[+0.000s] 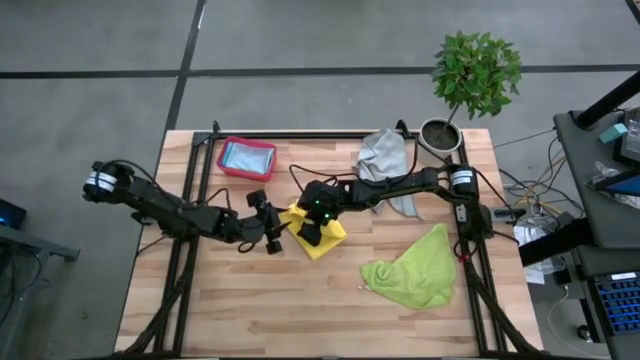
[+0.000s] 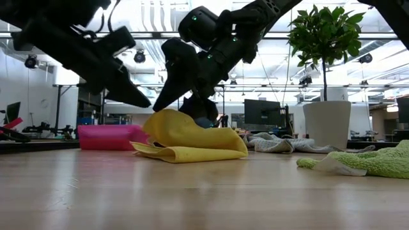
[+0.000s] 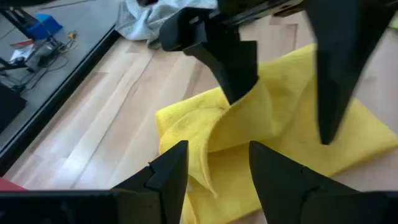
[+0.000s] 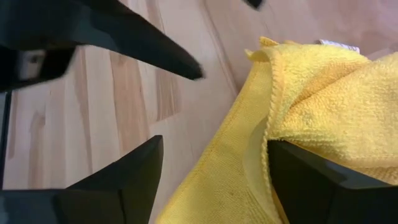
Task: Fold microfiber towels
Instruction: Fold the yellow microfiber cloth
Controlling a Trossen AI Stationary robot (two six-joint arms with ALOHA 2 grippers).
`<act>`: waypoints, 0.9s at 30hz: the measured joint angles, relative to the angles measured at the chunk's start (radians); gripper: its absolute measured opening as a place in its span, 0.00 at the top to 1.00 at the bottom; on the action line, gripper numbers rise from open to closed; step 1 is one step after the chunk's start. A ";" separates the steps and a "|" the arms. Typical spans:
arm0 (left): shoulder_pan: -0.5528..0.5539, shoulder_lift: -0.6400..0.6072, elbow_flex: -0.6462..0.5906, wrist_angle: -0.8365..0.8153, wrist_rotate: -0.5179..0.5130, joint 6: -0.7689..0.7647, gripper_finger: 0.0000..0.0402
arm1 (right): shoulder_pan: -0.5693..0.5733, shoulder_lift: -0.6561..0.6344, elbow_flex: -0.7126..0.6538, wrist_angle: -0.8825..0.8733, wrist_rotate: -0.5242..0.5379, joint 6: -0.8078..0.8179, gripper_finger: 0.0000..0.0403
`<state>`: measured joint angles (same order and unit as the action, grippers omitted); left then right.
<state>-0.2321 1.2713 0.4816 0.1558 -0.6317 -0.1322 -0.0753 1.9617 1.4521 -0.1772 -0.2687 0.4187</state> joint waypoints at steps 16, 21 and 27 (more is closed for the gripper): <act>0.067 0.182 0.000 0.123 -0.038 0.035 0.96 | 0.000 0.000 0.000 -0.004 0.005 -0.025 0.39; 0.067 0.183 0.000 0.079 -0.037 0.034 0.99 | -0.005 -0.007 0.000 -0.005 -0.002 -0.019 0.37; 0.067 0.183 0.000 0.005 0.015 0.034 1.00 | -0.014 -0.029 -0.001 -0.011 -0.034 -0.010 0.28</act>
<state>-0.1654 1.4544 0.4816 0.1605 -0.6167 -0.0982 -0.0892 1.9328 1.4513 -0.1883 -0.3027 0.4091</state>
